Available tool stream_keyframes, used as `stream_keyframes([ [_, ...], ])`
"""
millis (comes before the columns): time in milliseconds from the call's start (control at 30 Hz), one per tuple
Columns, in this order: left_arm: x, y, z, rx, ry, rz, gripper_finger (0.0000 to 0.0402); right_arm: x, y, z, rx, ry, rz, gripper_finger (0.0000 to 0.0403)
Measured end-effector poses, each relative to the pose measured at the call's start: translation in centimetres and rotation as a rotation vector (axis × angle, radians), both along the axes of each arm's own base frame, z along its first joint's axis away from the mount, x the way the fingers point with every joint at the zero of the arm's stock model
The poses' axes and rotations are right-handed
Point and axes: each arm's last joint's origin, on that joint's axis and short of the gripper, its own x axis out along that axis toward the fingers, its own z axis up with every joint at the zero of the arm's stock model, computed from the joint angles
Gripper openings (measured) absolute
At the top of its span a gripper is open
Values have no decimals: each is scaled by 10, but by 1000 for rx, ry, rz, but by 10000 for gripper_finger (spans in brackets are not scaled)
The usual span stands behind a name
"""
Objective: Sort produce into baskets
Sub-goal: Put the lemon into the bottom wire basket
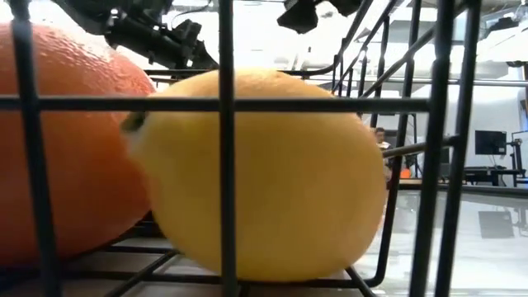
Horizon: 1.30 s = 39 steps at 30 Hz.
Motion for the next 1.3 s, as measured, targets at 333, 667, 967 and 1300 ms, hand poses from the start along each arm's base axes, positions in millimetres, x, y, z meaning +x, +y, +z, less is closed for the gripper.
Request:
stream_keyframes([
  [333, 21, 82, 12, -248, 289, 16, 165, -38, -82, -9, 143, -104, -408, 380],
  [667, 54, 128, -22, -553, 365, 101, 197, -53, -99, -24, 157, -58, -582, 380],
  [967, 74, 128, 14, -427, 503, 151, 215, -56, -99, -35, 157, -35, -589, 380],
  [1300, 57, 110, 48, -157, 436, 84, 215, -74, -137, -58, 115, -84, -702, 380],
])
